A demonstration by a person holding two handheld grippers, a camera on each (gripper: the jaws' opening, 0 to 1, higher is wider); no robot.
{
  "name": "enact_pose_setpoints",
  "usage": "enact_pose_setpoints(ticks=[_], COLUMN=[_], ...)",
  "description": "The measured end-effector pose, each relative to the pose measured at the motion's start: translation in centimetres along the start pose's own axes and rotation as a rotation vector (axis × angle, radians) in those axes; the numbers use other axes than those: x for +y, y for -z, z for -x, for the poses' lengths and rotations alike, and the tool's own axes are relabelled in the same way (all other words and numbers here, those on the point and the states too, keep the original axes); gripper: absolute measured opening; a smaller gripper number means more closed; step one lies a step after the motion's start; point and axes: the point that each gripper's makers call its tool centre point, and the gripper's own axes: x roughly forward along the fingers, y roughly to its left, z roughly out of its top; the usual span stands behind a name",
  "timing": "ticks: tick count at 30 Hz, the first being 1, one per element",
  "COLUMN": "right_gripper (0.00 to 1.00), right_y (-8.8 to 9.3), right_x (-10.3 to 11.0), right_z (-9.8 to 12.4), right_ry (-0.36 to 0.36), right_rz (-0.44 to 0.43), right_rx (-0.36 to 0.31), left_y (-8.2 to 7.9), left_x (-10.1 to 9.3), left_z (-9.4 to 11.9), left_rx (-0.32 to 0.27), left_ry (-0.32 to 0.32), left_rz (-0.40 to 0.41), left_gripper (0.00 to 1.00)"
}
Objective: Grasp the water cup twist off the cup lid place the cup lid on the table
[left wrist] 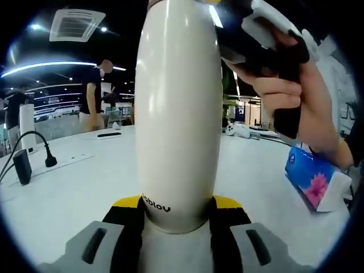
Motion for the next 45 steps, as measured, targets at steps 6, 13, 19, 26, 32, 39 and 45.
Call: enact_pose_setpoints(ticks=[6,13,19,26,32,39,45], right_gripper=[0.45,0.45,0.45,0.45,0.45,0.45,0.45], right_y=[-0.07,-0.09,-0.07,-0.13,-0.13,-0.08,-0.19], right_x=[0.18,0.07,0.25,0.60,0.54,0.45,0.55], right_z=[0.10,0.26,0.35,0.51,0.41,0.29,0.42], right_ry=[-0.087,-0.153,-0.226,-0.312,-0.388,-0.482,-0.549], right_rz=[-0.032,-0.090,-0.136,-0.160,-0.202,-0.258,-0.264], right_rx=[-0.004,-0.030,-0.056,-0.084,-0.107,-0.139,-0.156], left_y=[-0.02,-0.03,-0.01,0.00,0.00,-0.01,-0.03], left_x=[-0.03,-0.06,-0.07,-0.03,-0.04,-0.04,-0.07], left_z=[-0.01,-0.02,-0.02,-0.01,-0.06,-0.10,-0.11], left_rx=[0.000,-0.001,-0.001,-0.002,-0.002,-0.006,-0.008], left_ry=[0.001,0.002,0.002,0.003,0.005,0.009,0.010], left_rz=[0.000,0.000,0.000,0.000,-0.001,-0.002,-0.003], left_gripper=[0.47,0.47,0.47,0.47,0.47,0.47,0.47])
